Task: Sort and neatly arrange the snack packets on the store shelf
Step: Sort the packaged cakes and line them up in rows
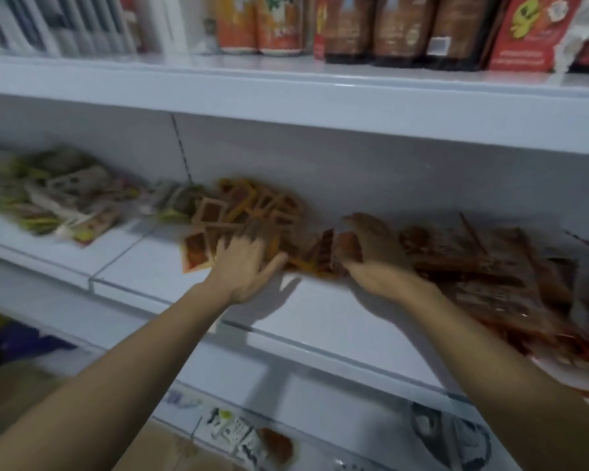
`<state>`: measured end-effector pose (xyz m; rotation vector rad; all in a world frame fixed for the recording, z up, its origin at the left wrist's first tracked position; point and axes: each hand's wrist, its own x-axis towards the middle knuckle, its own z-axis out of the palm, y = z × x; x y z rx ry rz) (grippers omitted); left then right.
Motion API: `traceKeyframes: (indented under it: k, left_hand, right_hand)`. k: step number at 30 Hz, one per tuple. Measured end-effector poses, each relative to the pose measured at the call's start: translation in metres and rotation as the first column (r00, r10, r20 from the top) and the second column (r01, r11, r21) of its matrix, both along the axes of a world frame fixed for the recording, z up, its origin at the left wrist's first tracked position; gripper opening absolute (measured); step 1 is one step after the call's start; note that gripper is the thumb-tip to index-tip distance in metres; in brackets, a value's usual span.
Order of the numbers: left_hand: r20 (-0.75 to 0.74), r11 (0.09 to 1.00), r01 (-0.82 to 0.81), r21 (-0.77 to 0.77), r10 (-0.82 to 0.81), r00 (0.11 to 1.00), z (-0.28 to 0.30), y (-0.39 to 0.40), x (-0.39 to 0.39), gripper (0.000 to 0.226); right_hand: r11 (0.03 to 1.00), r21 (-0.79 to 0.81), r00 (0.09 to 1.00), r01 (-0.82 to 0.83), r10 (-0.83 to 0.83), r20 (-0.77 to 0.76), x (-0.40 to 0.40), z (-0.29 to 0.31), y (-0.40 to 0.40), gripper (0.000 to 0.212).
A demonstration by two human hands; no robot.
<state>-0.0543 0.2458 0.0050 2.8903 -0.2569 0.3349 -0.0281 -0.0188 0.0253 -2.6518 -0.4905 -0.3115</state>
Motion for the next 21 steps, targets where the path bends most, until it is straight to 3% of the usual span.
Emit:
traceKeyframes:
  k: [5,7,9,11,15,18,21]
  left_hand:
    - [-0.051,0.966,-0.236,-0.103,0.232,0.971,-0.02,0.111,0.016,0.076]
    - [-0.156,0.936,-0.325,-0.136,0.303,0.94,-0.031,0.15,0.025,0.093]
    - [-0.236,0.966,-0.257,-0.04,0.241,0.942,-0.047,0.179,0.034,0.103]
    - [-0.221,0.996,-0.09,-0.004,0.086,0.972,-0.063,0.196,0.047,0.091]
    - [-0.161,0.981,0.17,-0.091,-0.183,0.97,-0.071,0.203,0.068,0.085]
    - [-0.15,0.963,0.248,-0.107,-0.262,0.953,-0.064,0.212,0.074,0.085]
    - [-0.094,0.956,0.261,-0.137,-0.275,0.957,-0.053,0.244,0.074,0.072]
  right_hand:
    - [0.991,0.087,0.994,-0.1,0.104,-0.04,0.017,-0.021,0.095,0.067]
    - [0.995,0.064,0.996,-0.083,0.084,-0.015,0.023,-0.033,0.131,0.073]
    - [0.999,-0.03,0.993,0.041,-0.044,-0.11,0.024,-0.049,0.162,0.077]
    - [0.981,-0.117,0.97,0.157,-0.175,-0.168,0.03,-0.07,0.186,0.078]
    - [0.953,-0.131,0.958,0.273,-0.282,-0.052,0.043,-0.082,0.211,0.068]
    - [0.943,-0.086,0.947,0.32,-0.32,0.017,0.037,-0.071,0.231,0.069]
    - [0.968,-0.026,0.962,0.251,-0.247,0.114,0.033,-0.058,0.263,0.061]
